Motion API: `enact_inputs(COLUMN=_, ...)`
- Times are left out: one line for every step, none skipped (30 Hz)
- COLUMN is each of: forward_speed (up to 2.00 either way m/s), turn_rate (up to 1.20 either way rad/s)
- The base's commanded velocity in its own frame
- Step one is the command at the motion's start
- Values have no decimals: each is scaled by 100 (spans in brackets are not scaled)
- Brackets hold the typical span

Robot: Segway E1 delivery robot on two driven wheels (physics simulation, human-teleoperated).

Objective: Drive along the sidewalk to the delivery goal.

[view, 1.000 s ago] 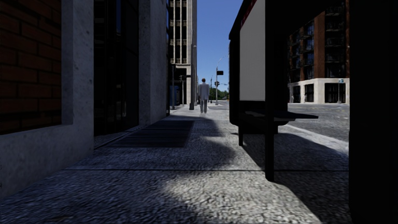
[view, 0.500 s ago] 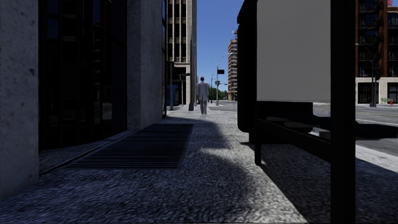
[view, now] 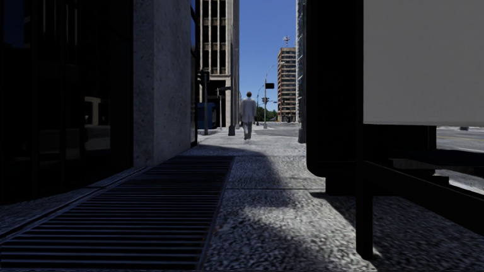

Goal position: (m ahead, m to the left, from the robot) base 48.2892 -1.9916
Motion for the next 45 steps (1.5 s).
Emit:
enact_inputs(forward_speed=200, turn_rate=0)
enact_inputs(forward_speed=200, turn_rate=0)
enact_inputs(forward_speed=200, turn_rate=0)
enact_inputs(forward_speed=200, turn_rate=0)
enact_inputs(forward_speed=200, turn_rate=0)
enact_inputs(forward_speed=200, turn_rate=0)
enact_inputs(forward_speed=200, turn_rate=0)
enact_inputs(forward_speed=200, turn_rate=0)
enact_inputs(forward_speed=200, turn_rate=0)
enact_inputs(forward_speed=200, turn_rate=0)
enact_inputs(forward_speed=200, turn_rate=0)
enact_inputs(forward_speed=200, turn_rate=0)
enact_inputs(forward_speed=200, turn_rate=0)
enact_inputs(forward_speed=200, turn_rate=0)
enact_inputs(forward_speed=200, turn_rate=0)
enact_inputs(forward_speed=200, turn_rate=0)
enact_inputs(forward_speed=200, turn_rate=0)
enact_inputs(forward_speed=200, turn_rate=0)
enact_inputs(forward_speed=200, turn_rate=0)
enact_inputs(forward_speed=200, turn_rate=0)
enact_inputs(forward_speed=200, turn_rate=0)
enact_inputs(forward_speed=200, turn_rate=0)
enact_inputs(forward_speed=200, turn_rate=0)
enact_inputs(forward_speed=200, turn_rate=0)
enact_inputs(forward_speed=200, turn_rate=0)
enact_inputs(forward_speed=200, turn_rate=0)
enact_inputs(forward_speed=200, turn_rate=0)
enact_inputs(forward_speed=200, turn_rate=0)
enact_inputs(forward_speed=200, turn_rate=0)
enact_inputs(forward_speed=200, turn_rate=0)
enact_inputs(forward_speed=200, turn_rate=0)
enact_inputs(forward_speed=200, turn_rate=0)
enact_inputs(forward_speed=200, turn_rate=0)
enact_inputs(forward_speed=200, turn_rate=0)
enact_inputs(forward_speed=200, turn_rate=0)
enact_inputs(forward_speed=200, turn_rate=0)
enact_inputs(forward_speed=200, turn_rate=0)
enact_inputs(forward_speed=200, turn_rate=0)
enact_inputs(forward_speed=200, turn_rate=0)
enact_inputs(forward_speed=200, turn_rate=0)
enact_inputs(forward_speed=200, turn_rate=0)
enact_inputs(forward_speed=200, turn_rate=0)
enact_inputs(forward_speed=200, turn_rate=0)
enact_inputs(forward_speed=200, turn_rate=0)
enact_inputs(forward_speed=200, turn_rate=0)
